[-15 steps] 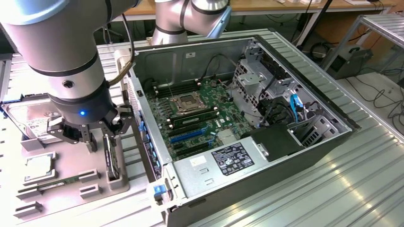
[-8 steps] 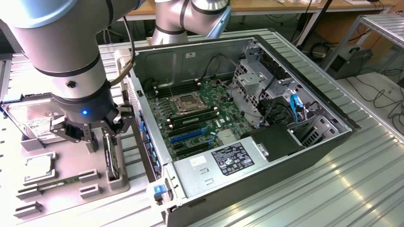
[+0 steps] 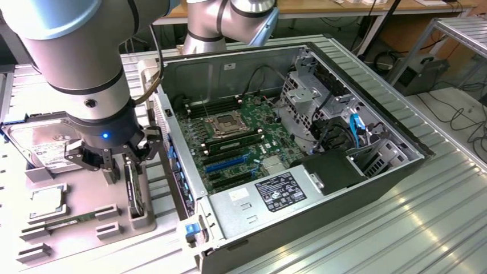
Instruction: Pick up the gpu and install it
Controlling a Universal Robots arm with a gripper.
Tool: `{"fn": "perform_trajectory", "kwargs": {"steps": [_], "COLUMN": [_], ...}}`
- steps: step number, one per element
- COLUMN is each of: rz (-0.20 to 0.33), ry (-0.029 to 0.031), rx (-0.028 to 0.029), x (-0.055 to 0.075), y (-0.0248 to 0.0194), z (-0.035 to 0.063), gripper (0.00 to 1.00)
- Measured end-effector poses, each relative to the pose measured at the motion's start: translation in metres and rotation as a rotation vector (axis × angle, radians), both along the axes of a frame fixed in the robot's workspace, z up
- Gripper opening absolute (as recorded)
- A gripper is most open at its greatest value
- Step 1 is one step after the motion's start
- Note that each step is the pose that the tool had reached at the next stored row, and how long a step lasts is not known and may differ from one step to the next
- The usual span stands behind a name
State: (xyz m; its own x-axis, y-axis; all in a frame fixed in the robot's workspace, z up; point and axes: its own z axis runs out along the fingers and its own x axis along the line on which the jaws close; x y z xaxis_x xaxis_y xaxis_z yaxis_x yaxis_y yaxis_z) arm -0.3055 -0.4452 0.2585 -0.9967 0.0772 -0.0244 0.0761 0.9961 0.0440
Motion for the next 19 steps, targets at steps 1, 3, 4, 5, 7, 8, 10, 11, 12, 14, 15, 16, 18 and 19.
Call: {"fn": "perform_trajectory", "kwargs": {"steps": [1, 3, 4, 5, 7, 8, 10, 11, 12, 14, 15, 16, 18, 19], "rz": [0.0, 0.0, 0.0, 0.0, 0.0, 0.0, 0.0, 0.0, 0.0, 0.0, 0.0, 0.0, 0.0, 0.0], "ry": [-0.0001, 0.0, 0.0, 0.0, -0.0001, -0.0001, -0.0002, -0.0003, -0.0001, 0.0, 0.0001, 0.0001, -0.0001, 0.0], "rx": [0.0001, 0.0, -0.0001, -0.0001, 0.0, 0.0, 0.0, 0.0001, 0.0, -0.0001, -0.0002, -0.0002, -0.0001, -0.0001], "x": [0.0, 0.0, 0.0, 0.0, 0.0, 0.0, -0.001, -0.001, -0.001, -0.002, -0.002, -0.002, -0.002, -0.002], "y": [0.0012, 0.004, 0.0058, 0.0076, 0.0115, 0.0139, 0.0168, 0.0175, 0.018, 0.0182, 0.0182, 0.0182, 0.0183, 0.0183], "z": [-0.0013, -0.0037, -0.0049, -0.0061, -0.0084, -0.0096, -0.0121, -0.0131, -0.0142, -0.0166, -0.0175, -0.0175, -0.0176, -0.0176], "gripper": [0.42, 0.42, 0.42, 0.42, 0.42, 0.42, 0.42, 0.42, 0.42, 0.42, 0.42, 0.42, 0.41, 0.34]}}
